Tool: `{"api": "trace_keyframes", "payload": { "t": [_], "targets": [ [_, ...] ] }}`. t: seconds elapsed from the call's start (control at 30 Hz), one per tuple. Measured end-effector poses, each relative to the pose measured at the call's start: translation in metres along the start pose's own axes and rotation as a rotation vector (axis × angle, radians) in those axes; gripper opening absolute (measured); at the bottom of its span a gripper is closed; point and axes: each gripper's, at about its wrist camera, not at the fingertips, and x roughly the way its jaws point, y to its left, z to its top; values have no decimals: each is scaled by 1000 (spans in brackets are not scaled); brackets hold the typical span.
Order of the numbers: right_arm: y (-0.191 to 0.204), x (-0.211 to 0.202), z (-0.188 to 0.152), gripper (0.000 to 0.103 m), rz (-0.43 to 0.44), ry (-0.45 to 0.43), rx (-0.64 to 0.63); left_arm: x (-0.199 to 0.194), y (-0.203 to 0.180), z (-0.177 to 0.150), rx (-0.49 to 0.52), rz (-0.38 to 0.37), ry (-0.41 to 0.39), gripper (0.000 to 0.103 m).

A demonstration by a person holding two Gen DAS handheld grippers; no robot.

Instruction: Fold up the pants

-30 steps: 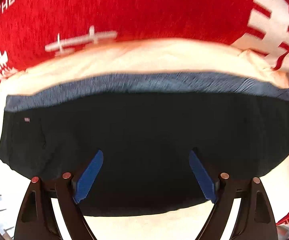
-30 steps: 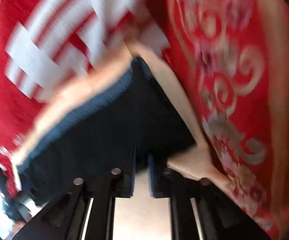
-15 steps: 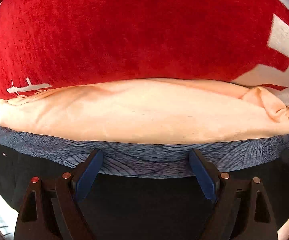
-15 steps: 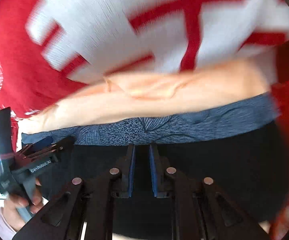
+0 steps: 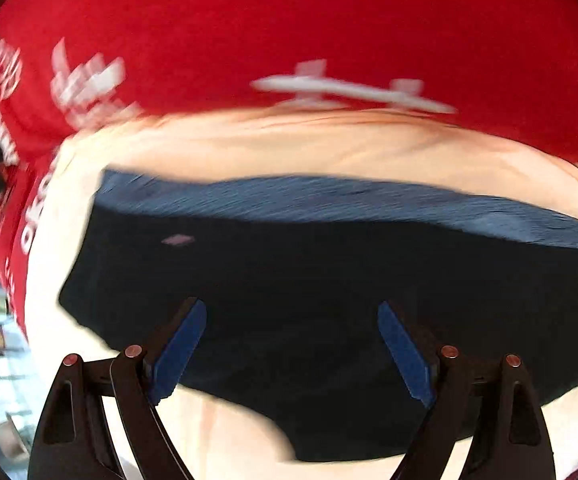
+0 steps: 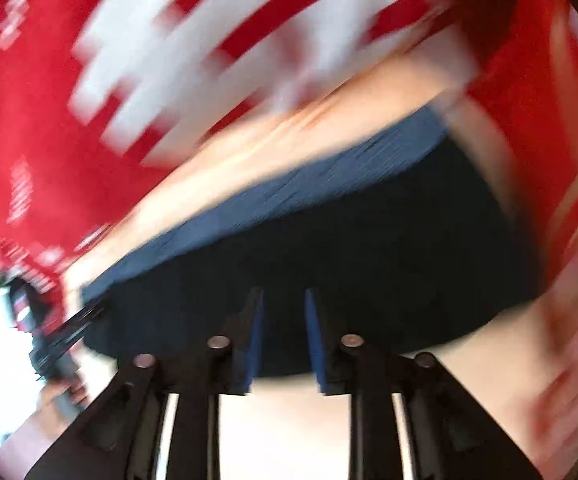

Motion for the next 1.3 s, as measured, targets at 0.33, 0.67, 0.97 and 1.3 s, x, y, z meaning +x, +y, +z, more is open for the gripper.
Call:
{"api": "trace_keyframes", "payload": {
  "t": [0.33,0.67,0.97,1.3],
  "targets": [
    [140,183,-115,49,379,212,107,99,159,9,86,147,19,96],
    [158,217,-103,37,384,172,185,126,216,1,-32,-118,13,103],
    [172,208,-125,8,131,172,37,139,228,-3,-26,-159,-3,103],
    [193,137,-89,26,-136,134,-256,54,140,-23,81,-249,-71,103]
  ]
}}
